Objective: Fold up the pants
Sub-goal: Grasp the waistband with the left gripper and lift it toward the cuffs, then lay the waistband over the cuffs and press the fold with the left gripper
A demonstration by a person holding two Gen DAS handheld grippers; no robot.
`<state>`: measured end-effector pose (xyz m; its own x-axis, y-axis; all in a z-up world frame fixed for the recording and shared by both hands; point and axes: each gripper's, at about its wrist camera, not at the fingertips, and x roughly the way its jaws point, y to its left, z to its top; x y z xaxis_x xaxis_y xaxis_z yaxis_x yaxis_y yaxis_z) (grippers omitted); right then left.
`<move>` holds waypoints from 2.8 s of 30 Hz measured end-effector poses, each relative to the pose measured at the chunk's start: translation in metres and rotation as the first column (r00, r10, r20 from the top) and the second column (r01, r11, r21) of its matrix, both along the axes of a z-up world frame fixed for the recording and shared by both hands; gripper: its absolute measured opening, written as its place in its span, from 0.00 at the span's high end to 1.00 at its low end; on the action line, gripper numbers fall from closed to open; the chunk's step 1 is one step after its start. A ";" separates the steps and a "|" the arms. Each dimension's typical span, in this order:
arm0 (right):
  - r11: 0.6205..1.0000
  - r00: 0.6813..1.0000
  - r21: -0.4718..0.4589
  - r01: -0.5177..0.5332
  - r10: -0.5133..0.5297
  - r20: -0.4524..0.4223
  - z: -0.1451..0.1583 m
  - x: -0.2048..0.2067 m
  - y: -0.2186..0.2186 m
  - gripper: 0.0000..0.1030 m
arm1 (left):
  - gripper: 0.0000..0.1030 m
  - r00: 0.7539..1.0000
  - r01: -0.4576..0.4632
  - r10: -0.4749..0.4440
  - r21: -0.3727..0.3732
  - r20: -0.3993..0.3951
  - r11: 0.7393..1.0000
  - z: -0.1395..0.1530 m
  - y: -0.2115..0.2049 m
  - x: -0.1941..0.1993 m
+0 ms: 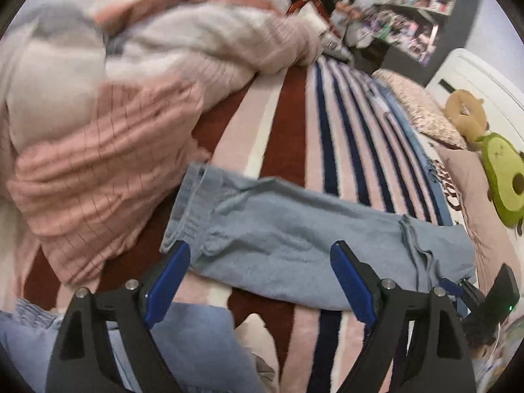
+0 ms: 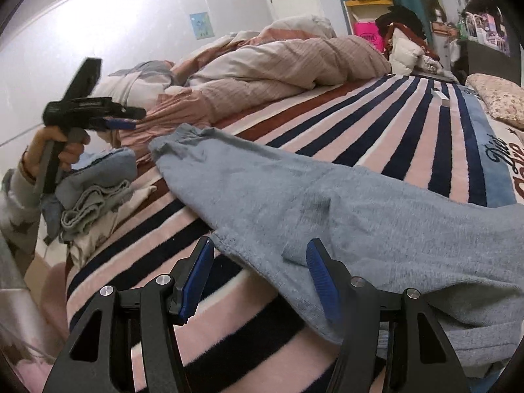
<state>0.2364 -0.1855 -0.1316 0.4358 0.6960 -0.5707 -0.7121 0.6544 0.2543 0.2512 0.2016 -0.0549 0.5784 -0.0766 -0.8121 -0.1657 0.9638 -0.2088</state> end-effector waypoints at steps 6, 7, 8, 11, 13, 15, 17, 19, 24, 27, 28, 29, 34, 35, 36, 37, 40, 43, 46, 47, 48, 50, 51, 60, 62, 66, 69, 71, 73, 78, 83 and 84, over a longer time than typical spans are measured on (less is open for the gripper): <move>0.999 0.999 0.006 0.037 -0.037 -0.011 0.002 0.003 0.000 0.46 | 0.18 0.979 -0.078 0.049 -0.141 -0.199 0.987 -0.054 0.028 0.028; 0.999 0.999 0.004 0.039 -0.039 -0.012 0.002 0.003 0.000 0.46 | 0.18 0.973 -0.101 0.064 -0.159 -0.222 0.982 -0.062 0.033 0.031; 0.999 0.999 0.004 0.039 -0.039 -0.012 0.002 0.003 0.000 0.46 | 0.18 0.968 -0.117 0.075 -0.166 -0.239 0.979 -0.068 0.035 0.033; 0.999 0.999 0.001 0.041 -0.041 -0.011 0.002 0.003 0.001 0.46 | 0.18 0.953 -0.166 0.101 -0.213 -0.286 0.963 -0.087 0.045 0.038; 0.999 0.999 -0.001 0.041 -0.041 -0.009 0.003 0.003 0.002 0.46 | 0.22 0.955 -0.189 0.125 -0.228 -0.269 0.955 -0.091 0.049 0.041; 0.999 0.999 0.000 0.042 -0.042 -0.009 0.003 0.003 0.002 0.46 | 0.49 0.963 -0.182 0.125 -0.231 -0.240 0.956 -0.089 0.049 0.043; 0.999 0.999 0.006 0.045 -0.045 -0.008 0.003 0.002 0.001 0.46 | 0.67 0.972 -0.139 0.086 -0.241 -0.219 0.961 -0.086 0.044 0.045; 0.999 0.999 0.019 0.049 -0.049 -0.004 0.005 0.001 -0.002 0.46 | 0.81 0.981 -0.105 0.065 -0.218 -0.184 0.970 -0.077 0.037 0.047; 0.998 0.998 0.029 0.060 -0.060 0.001 0.009 0.000 -0.007 0.46 | 0.88 0.999 -0.027 0.023 -0.099 -0.044 0.995 -0.039 0.012 0.044; 0.996 0.996 0.017 0.084 -0.085 0.009 0.013 -0.001 -0.012 0.46 | 0.88 1.000 0.011 -0.010 -0.041 0.011 0.999 -0.017 -0.004 0.042; 0.994 0.994 0.009 0.110 -0.111 0.018 0.018 -0.002 -0.019 0.44 | 0.88 0.999 0.025 -0.025 -0.030 0.027 0.999 -0.009 -0.012 0.042; 0.993 0.992 0.013 0.120 -0.121 0.021 0.021 -0.003 -0.023 0.43 | 0.88 0.999 0.038 -0.037 -0.023 0.037 0.999 -0.003 -0.018 0.043; 0.981 0.981 0.035 0.189 -0.190 0.039 0.037 -0.013 -0.051 0.40 | 0.90 0.984 0.138 -0.139 0.011 0.109 0.990 0.027 -0.069 0.047; 0.981 0.981 0.035 0.189 -0.190 0.039 0.037 -0.013 -0.051 0.40 | 0.90 0.978 0.168 -0.168 0.013 0.123 0.986 0.032 -0.082 0.049; 0.976 0.975 0.042 0.215 -0.216 0.042 0.040 -0.018 -0.063 0.39 | 0.90 0.973 0.186 -0.186 0.010 0.137 0.982 0.036 -0.094 0.050; 0.976 0.975 0.042 0.215 -0.216 0.042 0.040 -0.018 -0.063 0.39 | 0.90 0.968 0.205 -0.204 0.009 0.147 0.979 0.039 -0.105 0.051; 0.966 0.966 0.048 0.253 -0.255 0.040 0.045 -0.029 -0.088 0.39 | 0.91 0.947 0.269 -0.267 0.010 0.178 0.963 0.045 -0.149 0.057; 0.960 0.960 0.047 0.276 -0.278 0.042 0.048 -0.035 -0.103 0.39 | 0.91 0.921 0.344 -0.338 -0.001 0.193 0.939 0.046 -0.197 0.064; 0.955 0.954 0.053 0.293 -0.295 0.044 0.051 -0.039 -0.117 0.39 | 0.91 0.892 0.420 -0.408 -0.022 0.197 0.907 0.044 -0.243 0.074; 0.955 0.954 0.053 0.293 -0.295 0.044 0.051 -0.039 -0.117 0.39 | 0.91 0.885 0.436 -0.423 -0.031 0.195 0.899 0.043 -0.253 0.076; 0.953 0.953 0.056 0.297 -0.300 0.044 0.051 -0.040 -0.120 0.39 | 0.91 0.874 0.463 -0.447 -0.050 0.189 0.885 0.040 -0.270 0.078; 0.950 0.950 0.061 0.307 -0.310 0.041 0.051 -0.042 -0.128 0.39 | 0.91 0.861 0.494 -0.476 -0.072 0.179 0.867 0.033 -0.293 0.082; 0.949 0.949 0.060 0.311 -0.314 0.039 0.050 -0.043 -0.131 0.39 | 0.91 0.851 0.513 -0.495 -0.080 0.173 0.854 0.028 -0.307 0.082; 0.928 0.928 0.043 0.369 -0.371 0.024 0.042 -0.044 -0.155 0.39 | 0.91 0.745 0.666 -0.640 -0.162 0.189 0.728 -0.001 -0.398 0.078; 0.921 0.922 0.046 0.387 -0.387 0.011 0.040 -0.043 -0.160 0.39 | 0.91 0.716 0.698 -0.678 -0.174 0.165 0.695 -0.008 -0.409 0.077; 0.913 0.914 0.031 0.406 -0.406 -0.008 0.035 -0.041 -0.163 0.39 | 0.74 0.697 0.714 -0.705 -0.215 0.130 0.666 -0.015 -0.412 0.077; 0.912 0.913 0.039 0.408 -0.408 -0.020 0.036 -0.041 -0.163 0.31 | 0.46 0.673 0.736 -0.719 -0.252 0.172 0.628 -0.004 -0.396 0.067; 0.911 0.913 0.054 0.409 -0.408 -0.021 0.040 -0.040 -0.162 0.27 | 0.46 0.671 0.740 -0.715 -0.215 0.196 0.637 0.007 -0.379 0.058; 0.909 0.911 0.065 0.412 -0.411 -0.021 0.043 -0.039 -0.160 0.22 | 0.41 0.704 0.710 -0.681 -0.183 0.201 0.680 0.014 -0.356 0.051; 0.869 0.873 0.081 0.488 -0.487 -0.032 0.049 -0.022 -0.150 0.19 | 0.37 0.808 0.579 -0.549 -0.115 0.215 0.807 0.011 -0.288 0.041; 0.815 0.821 0.106 0.570 -0.571 -0.023 0.056 0.003 -0.143 0.18 | 0.37 0.862 0.497 -0.475 -0.103 0.178 0.862 -0.021 -0.249 0.047; 0.782 0.785 0.096 0.616 -0.619 0.008 0.059 0.010 -0.140 0.18 | 0.37 0.869 0.489 -0.466 -0.135 0.169 0.862 -0.030 -0.244 0.049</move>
